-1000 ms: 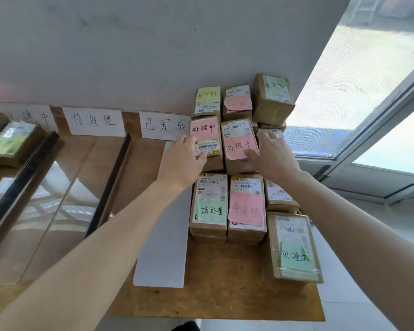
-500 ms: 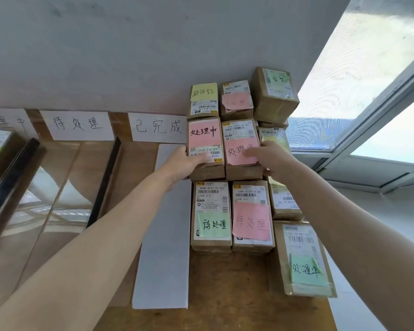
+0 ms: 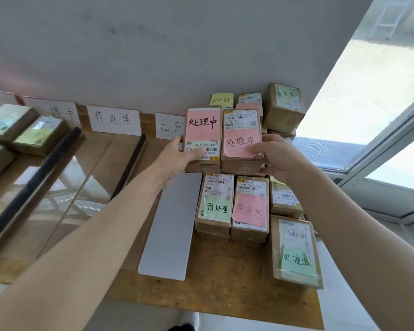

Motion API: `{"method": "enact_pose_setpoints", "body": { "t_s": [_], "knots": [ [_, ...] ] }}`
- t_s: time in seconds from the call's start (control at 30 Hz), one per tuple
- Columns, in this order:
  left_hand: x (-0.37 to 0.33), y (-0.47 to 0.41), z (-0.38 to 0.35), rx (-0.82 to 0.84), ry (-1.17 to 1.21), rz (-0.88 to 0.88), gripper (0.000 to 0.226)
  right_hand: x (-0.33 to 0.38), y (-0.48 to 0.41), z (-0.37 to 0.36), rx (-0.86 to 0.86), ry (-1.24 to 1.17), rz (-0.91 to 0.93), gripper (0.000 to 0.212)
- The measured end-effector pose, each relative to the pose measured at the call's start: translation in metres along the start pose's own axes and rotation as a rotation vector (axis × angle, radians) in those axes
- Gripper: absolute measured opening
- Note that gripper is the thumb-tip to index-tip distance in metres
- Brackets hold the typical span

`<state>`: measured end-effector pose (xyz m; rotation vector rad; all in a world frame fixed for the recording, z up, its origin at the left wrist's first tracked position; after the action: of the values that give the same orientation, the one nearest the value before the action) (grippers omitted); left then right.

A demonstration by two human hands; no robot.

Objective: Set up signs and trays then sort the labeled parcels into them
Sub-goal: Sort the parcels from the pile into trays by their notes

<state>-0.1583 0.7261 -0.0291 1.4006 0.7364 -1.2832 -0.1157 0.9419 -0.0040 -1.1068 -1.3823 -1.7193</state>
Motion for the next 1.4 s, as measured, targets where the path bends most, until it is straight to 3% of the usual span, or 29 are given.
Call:
{"method": "enact_pose_setpoints", "body": {
  "t_s": [0.3,0.67,1.1,1.4],
  "knots": [
    [0.007,0.121,0.077,-0.288,0.113,-0.022,0.058,0.009,0.058,-0.089,0.282,-0.040,0.052,0.054],
    [0.033,0.215,0.189,-0.441,0.262,-0.051,0.056,0.023,0.120,-0.231,0.520,0.058,0.110,0.061],
    [0.089,0.280,0.405,-0.461,0.252,0.005,0.062,0.005,0.170,-0.461,0.559,0.109,0.095,0.087],
    [0.135,0.259,0.496,-0.473,0.250,0.074,0.066,-0.008,0.135,-0.556,0.531,0.172,0.017,0.078]
  ]
}}
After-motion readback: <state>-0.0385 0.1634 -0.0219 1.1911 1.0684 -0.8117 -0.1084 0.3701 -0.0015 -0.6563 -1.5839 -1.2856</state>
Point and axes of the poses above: each hand's wrist, its own y-axis away from the middle knuckle, its own z-axis out of the back of the hand, x = y × z, the point moved 10 cm from there along -y, towards the middle knuckle, and after that the axes turned 1 degree about -y, right-handed, at the moved point
